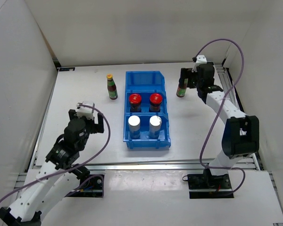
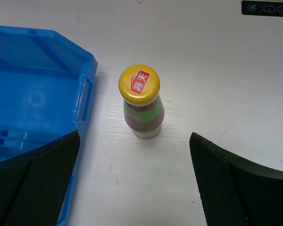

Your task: Organize the condiment bottles

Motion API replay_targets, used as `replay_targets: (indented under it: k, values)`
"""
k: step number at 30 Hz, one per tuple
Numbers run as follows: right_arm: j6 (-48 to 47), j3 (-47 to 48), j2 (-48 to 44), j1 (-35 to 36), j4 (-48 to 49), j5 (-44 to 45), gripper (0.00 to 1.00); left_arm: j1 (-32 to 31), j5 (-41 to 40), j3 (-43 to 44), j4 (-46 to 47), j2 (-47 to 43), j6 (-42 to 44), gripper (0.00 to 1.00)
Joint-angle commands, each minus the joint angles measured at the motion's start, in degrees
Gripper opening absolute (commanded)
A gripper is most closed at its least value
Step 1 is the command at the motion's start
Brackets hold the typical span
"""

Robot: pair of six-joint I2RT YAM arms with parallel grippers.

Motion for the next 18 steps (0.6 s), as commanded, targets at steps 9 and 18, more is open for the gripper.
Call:
replay_targets:
  k: [9, 18]
  values:
    - [-1.5, 3.8, 10.0, 0.0, 11.8, -0.4, 1.0, -0.1, -3.9, -4.0, 5.1, 2.1, 0.5, 1.0]
    - [-1.5, 9.7, 17.2, 0.0, 12.8, 1.6, 0.93, -0.1, -0.2, -7.6, 10.3, 0.6, 1.1, 1.0]
